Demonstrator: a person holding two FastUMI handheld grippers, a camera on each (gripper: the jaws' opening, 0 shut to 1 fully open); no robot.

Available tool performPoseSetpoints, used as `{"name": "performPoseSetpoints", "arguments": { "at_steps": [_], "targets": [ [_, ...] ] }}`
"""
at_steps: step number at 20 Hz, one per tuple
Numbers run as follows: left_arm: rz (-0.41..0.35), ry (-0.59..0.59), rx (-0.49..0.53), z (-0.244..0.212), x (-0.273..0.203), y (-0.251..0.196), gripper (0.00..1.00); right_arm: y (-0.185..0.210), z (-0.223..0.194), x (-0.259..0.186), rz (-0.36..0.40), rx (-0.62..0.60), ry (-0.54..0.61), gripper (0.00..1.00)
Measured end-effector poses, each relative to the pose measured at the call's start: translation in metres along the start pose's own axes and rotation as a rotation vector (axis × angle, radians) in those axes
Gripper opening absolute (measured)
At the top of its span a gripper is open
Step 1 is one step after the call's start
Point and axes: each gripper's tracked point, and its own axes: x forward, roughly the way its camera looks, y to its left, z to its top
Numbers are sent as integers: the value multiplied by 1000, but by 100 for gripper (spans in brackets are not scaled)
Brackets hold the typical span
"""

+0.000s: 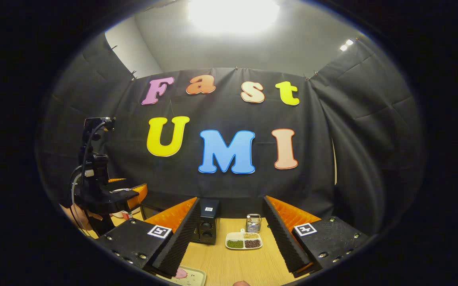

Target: Open the electric oven with the left hand, put the food in, and close the electric oven.

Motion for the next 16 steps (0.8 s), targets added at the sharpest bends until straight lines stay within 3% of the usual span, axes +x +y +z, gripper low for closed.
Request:
{"name": "performPoseSetpoints", "arguments": {
  "at_steps": [4, 9, 13, 16],
  "targets": [
    [-44, 53, 4, -34, 35, -13, 96, -15, 2, 2, -89, -20, 3, 96],
    [-87, 117, 21, -75, 75, -25, 100, -29, -2, -3, -184, -41, 31, 96],
    [-98, 166, 31, -108, 99, -27, 96, -32, -7, -11, -230, -64, 59, 96],
    [-97, 199, 26, -128, 112, -26, 100, -32, -8, -14, -247, -77, 70, 96]
  ]
}}
